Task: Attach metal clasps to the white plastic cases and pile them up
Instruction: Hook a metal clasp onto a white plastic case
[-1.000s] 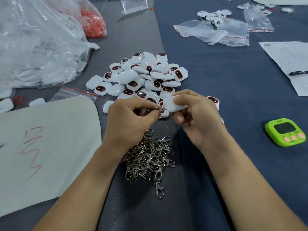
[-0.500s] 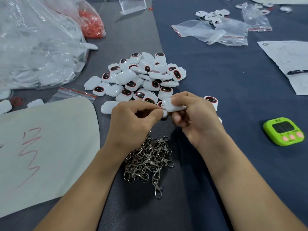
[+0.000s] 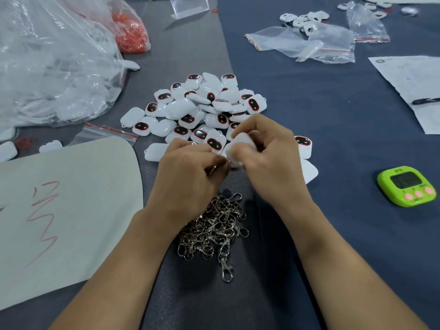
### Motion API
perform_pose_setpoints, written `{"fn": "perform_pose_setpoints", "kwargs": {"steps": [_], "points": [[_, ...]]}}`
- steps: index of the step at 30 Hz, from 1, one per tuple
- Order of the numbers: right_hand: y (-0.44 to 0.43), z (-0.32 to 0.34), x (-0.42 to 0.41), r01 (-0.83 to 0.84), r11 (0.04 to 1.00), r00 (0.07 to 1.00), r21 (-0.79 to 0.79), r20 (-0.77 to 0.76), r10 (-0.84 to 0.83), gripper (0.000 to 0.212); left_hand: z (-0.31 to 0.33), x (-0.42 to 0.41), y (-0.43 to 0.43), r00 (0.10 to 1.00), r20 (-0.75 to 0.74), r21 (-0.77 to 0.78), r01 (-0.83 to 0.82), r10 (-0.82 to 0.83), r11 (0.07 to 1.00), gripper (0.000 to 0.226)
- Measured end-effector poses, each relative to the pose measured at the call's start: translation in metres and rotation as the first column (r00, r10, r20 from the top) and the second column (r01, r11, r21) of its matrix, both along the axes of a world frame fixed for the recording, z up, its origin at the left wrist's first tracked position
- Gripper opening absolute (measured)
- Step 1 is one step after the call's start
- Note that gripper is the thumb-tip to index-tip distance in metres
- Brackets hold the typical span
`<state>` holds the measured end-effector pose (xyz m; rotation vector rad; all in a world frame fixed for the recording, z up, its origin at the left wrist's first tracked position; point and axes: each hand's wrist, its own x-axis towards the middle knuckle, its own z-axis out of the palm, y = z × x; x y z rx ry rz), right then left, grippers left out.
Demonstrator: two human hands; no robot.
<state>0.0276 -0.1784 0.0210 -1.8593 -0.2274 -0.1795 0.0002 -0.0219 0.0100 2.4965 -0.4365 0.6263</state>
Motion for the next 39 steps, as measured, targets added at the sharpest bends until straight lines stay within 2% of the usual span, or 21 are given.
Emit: {"fn": "perform_pose_setpoints", "kwargs": {"steps": [2,3,5,7,10,12,15,16,17,19,20,22,24,26,27,29,31,35,37,39], "points": [[-0.001,0.005,0.004,0.085,0.953,0.968,0.291,-0.252,-0.009,0.017,0.001,0.001,-0.002,0.993,-0.107,-0.245,-0.078,0.053,0.966,0.002],[-0.002,0.007,0.005,0.129,0.909,0.925,0.396,-0.378,0.034,0.017,0.001,0.002,-0.003,0.983,-0.175,-0.369,-0.117,0.055,0.922,0.009],[-0.004,0.008,0.007,0.195,0.83,0.843,0.523,-0.522,0.131,0.015,0.001,0.005,-0.005,0.962,-0.272,-0.517,-0.139,-0.008,0.845,0.02],[-0.005,0.007,0.007,0.216,0.77,0.813,0.601,-0.548,0.2,0.014,0.002,0.005,-0.007,0.943,-0.319,-0.596,-0.118,-0.099,0.795,0.021],[-0.004,0.008,0.006,0.187,0.778,0.823,0.6,-0.527,0.21,0.012,0.003,0.005,-0.009,0.941,-0.319,-0.66,-0.133,-0.115,0.739,0.024],[-0.004,0.009,0.004,0.167,0.794,0.833,0.584,-0.515,0.204,0.013,0.001,0.005,-0.009,0.95,-0.301,-0.648,-0.144,-0.079,0.748,0.024],[-0.003,0.007,0.005,0.147,0.852,0.89,0.502,-0.444,0.108,0.017,0.001,0.004,-0.008,0.973,-0.23,-0.457,-0.09,-0.02,0.885,0.012],[-0.001,0.005,0.004,0.121,0.904,0.934,0.411,-0.355,0.036,0.018,0.002,0.003,-0.007,0.979,-0.202,-0.341,-0.068,-0.003,0.937,0.008],[-0.001,0.002,0.002,0.087,0.964,0.977,0.25,-0.211,-0.033,0.018,0.003,0.002,-0.006,0.985,-0.17,-0.201,-0.048,0.014,0.978,0.01],[0.002,-0.003,-0.005,0.022,0.995,0.997,-0.093,0.08,-0.014,0.013,0.004,0.002,-0.004,0.993,-0.114,0.055,0.02,-0.013,0.998,0.008],[0.003,-0.005,-0.007,-0.002,0.983,0.988,-0.183,0.154,0.031,0.013,0.005,0.002,-0.003,0.996,-0.084,0.138,0.046,-0.035,0.989,0.006],[0.004,-0.006,-0.007,-0.026,0.989,0.989,-0.143,0.138,0.046,0.014,0.006,0.002,0.0,0.999,-0.018,0.217,0.042,-0.039,0.975,0.008],[0.003,0.0,-0.001,0.004,0.993,0.999,0.119,-0.038,0.0,0.015,0.004,0.001,0.0,0.999,0.04,0.165,-0.03,0.024,0.986,0.013],[0.002,0.006,0.003,0.079,0.925,0.965,0.371,-0.26,0.022,0.019,0.004,-0.001,-0.004,0.996,-0.02,-0.065,-0.092,0.091,0.994,0.008],[0.0,0.007,0.004,0.11,0.885,0.936,0.452,-0.348,0.061,0.02,0.003,-0.001,-0.007,0.99,-0.109,-0.247,-0.111,0.086,0.963,0.007],[-0.002,0.009,0.004,0.153,0.81,0.878,0.567,-0.454,0.152,0.018,0.003,0.001,-0.011,0.962,-0.272,-0.551,-0.148,-0.009,0.821,0.019],[-0.004,0.009,0.006,0.18,0.756,0.843,0.629,-0.495,0.211,0.015,0.004,0.004,-0.014,0.941,-0.321,-0.674,-0.15,-0.104,0.723,0.027],[-0.003,0.007,0.006,0.187,0.753,0.828,0.632,-0.513,0.225,0.014,0.006,0.004,-0.014,0.934,-0.321,-0.721,-0.134,-0.157,0.68,0.021],[-0.002,0.006,0.006,0.184,0.777,0.847,0.603,-0.498,0.186,0.014,0.004,0.004,-0.012,0.949,-0.299,-0.65,-0.131,-0.094,0.748,0.017],[-0.001,0.004,0.005,0.146,0.86,0.911,0.489,-0.406,0.076,0.016,0.003,0.003,-0.01,0.963,-0.27,-0.46,-0.11,-0.021,0.881,0.009]]}}
